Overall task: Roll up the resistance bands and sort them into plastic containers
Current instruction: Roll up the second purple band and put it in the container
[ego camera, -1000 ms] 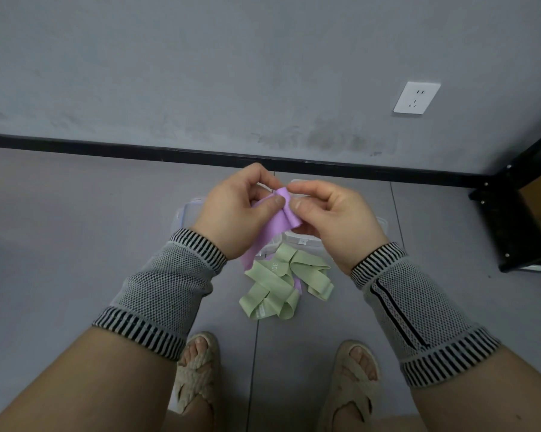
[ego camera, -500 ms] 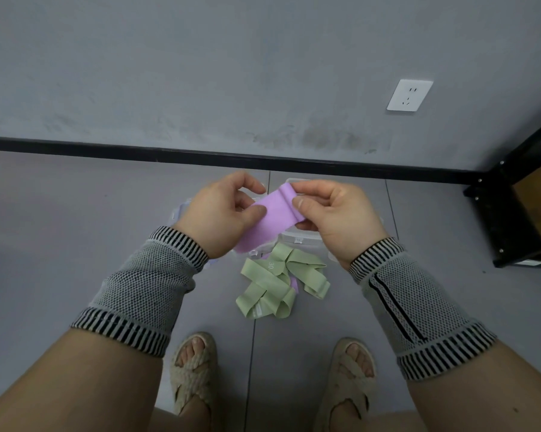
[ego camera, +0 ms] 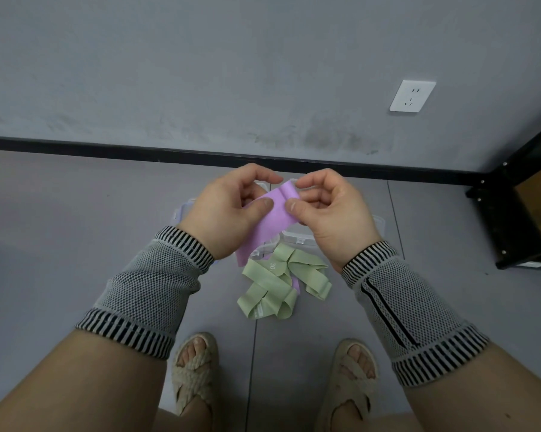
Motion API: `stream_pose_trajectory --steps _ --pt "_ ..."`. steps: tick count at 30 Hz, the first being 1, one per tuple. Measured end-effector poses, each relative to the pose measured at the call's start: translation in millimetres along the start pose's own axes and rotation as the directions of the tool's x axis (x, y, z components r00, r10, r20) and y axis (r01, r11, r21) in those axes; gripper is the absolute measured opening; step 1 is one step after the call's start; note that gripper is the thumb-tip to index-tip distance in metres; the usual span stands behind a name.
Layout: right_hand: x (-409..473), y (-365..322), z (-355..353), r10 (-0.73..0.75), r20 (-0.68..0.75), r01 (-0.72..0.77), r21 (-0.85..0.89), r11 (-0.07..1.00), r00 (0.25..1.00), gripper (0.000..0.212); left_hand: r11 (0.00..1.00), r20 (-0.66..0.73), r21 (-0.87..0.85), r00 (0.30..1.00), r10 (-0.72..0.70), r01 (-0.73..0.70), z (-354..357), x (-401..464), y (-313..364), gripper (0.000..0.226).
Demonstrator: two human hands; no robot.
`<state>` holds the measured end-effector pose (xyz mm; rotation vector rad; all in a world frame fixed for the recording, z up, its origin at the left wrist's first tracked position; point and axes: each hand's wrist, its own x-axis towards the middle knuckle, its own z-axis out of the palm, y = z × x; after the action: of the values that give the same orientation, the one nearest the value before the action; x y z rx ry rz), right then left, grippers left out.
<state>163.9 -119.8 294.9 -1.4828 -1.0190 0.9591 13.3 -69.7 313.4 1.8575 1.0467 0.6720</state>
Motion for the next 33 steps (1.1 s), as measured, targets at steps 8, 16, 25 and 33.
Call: stream_pose_trajectory --steps 8,16,25,33 --pt "-1.2 2.2 2.2 -0.024 0.007 0.023 0.047 0.999 1.000 0.032 1.000 -0.006 0.006 1.000 -0.003 0.003 5.7 -0.7 4.7 0.021" --pt "-2.9 1.4 4.8 -0.016 0.053 0.010 0.102 0.995 0.998 0.029 0.999 -0.065 -0.032 0.998 -0.018 0.016 6.8 0.4 5.8 0.020" --pt "-0.5 -0.4 5.3 0.054 -0.061 -0.037 0.246 0.968 0.997 0.022 1.000 -0.100 -0.004 0.995 -0.015 0.014 3.2 1.9 1.8 0.027" --pt "-2.7 -0.5 9.4 -0.072 -0.049 0.073 0.028 0.997 0.996 0.030 0.999 -0.118 -0.048 0.992 -0.031 0.025 3.5 0.5 4.6 0.023"
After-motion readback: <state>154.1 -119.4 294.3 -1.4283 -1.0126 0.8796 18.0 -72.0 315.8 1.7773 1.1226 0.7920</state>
